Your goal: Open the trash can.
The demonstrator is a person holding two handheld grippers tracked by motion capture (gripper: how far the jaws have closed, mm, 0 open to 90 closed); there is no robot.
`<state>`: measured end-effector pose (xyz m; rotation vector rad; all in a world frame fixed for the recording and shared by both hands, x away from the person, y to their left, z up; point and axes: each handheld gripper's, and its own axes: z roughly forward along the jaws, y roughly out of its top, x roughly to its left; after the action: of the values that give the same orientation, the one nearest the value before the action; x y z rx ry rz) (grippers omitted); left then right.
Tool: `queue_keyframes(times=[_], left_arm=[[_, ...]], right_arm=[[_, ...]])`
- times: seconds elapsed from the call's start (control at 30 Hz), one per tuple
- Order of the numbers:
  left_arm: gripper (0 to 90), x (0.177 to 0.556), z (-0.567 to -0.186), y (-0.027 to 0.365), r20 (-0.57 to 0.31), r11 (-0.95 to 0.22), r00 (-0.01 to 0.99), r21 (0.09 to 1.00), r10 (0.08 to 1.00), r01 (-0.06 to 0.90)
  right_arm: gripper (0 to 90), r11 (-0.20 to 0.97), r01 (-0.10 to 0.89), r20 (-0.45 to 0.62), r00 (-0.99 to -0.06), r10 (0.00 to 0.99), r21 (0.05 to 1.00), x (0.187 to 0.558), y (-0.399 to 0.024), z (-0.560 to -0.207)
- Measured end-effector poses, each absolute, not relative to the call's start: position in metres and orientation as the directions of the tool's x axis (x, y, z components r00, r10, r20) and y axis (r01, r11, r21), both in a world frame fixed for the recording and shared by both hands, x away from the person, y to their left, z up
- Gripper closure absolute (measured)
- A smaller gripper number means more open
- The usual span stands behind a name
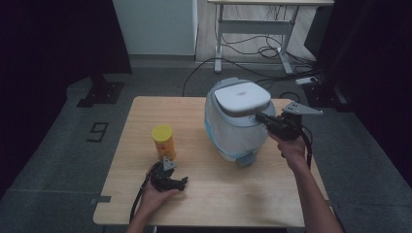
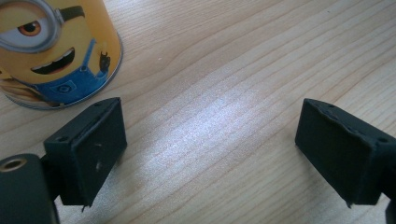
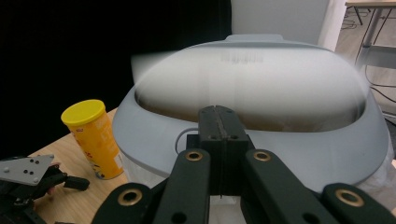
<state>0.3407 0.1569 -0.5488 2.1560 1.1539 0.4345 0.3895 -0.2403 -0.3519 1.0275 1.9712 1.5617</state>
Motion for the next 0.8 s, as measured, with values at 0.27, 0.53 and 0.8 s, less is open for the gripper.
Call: queue_keyframes(times=[0.27,0.53,0.8], left_arm=[[8.5,0.341,-0.549,0.157,-0.012,-0.405,0.559,0.676,0.829,0.615],[8.5,0.341,-0.549,0.156,-0.015,-0.404,0.560,0.677,0.829,0.616],[8.6,0.341,-0.549,0.157,-0.014,-0.404,0.560,0.677,0.829,0.615]], right_arm=[[89.4,0.088,0.291,0.122,-0.632,0.765,0.953,0.388,-0.244,-0.351],[87.0,0.053,0.257,0.127,-0.633,0.764,0.965,0.367,-0.265,-0.355],[72.9,0.080,0.258,0.103,-0.624,0.775,0.963,0.348,-0.287,-0.376]])
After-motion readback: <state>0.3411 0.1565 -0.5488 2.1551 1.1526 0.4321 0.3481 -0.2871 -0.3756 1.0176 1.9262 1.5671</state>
